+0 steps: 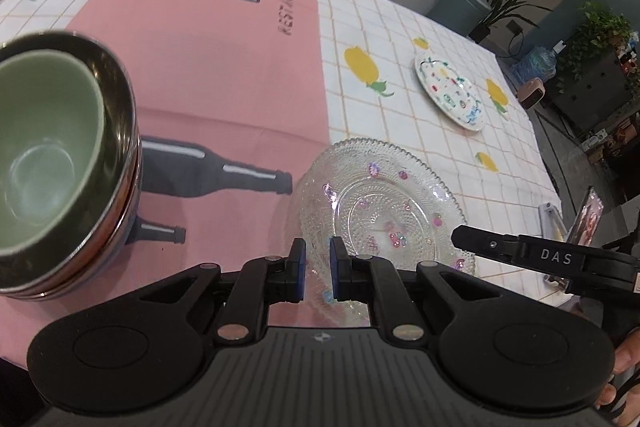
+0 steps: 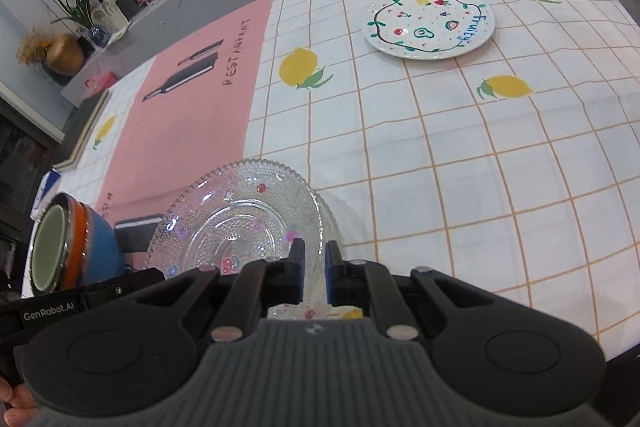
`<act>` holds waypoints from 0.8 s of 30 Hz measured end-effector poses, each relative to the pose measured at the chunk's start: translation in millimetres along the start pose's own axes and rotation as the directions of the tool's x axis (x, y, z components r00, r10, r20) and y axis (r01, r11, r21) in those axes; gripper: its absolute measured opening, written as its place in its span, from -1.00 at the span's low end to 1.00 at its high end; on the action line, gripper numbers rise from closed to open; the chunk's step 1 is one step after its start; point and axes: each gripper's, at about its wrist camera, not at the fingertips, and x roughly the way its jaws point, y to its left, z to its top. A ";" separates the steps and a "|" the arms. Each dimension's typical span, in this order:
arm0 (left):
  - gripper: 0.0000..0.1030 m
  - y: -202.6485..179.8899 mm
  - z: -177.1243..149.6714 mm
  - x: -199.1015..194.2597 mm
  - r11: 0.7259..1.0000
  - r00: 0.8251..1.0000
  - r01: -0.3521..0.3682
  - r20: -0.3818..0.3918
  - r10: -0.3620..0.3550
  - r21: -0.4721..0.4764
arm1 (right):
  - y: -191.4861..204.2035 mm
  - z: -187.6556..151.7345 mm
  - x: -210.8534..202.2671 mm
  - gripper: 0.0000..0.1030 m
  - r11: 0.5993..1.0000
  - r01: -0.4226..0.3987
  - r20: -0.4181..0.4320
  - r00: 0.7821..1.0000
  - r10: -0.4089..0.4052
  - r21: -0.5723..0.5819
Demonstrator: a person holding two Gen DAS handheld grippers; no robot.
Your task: Organize plates and bowls
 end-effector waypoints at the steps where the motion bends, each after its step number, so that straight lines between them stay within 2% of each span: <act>1: -0.75 1.3 -0.8 1.9 1.000 1.000 -0.003 -0.004 0.003 -0.003 | 0.3 -1.1 1.5 -0.85 1.000 0.003 -0.001 1.000 -0.003 -0.004; 9: -0.75 0.3 -3.6 11.4 0.999 0.999 -0.036 -0.011 0.036 0.013 | 3.8 -4.8 9.6 -0.85 0.999 0.044 0.004 0.999 -0.044 -0.014; 14: -0.76 -3.0 -4.6 12.4 0.997 0.998 -0.061 -0.017 0.062 0.042 | 13.0 -5.8 11.6 -0.85 0.994 0.093 0.014 0.996 -0.093 -0.060; 24: -0.81 -8.2 -4.7 13.6 0.992 0.995 -0.098 -0.021 0.100 0.074 | 19.9 -8.8 13.5 -0.86 0.984 0.140 0.031 0.990 -0.137 -0.109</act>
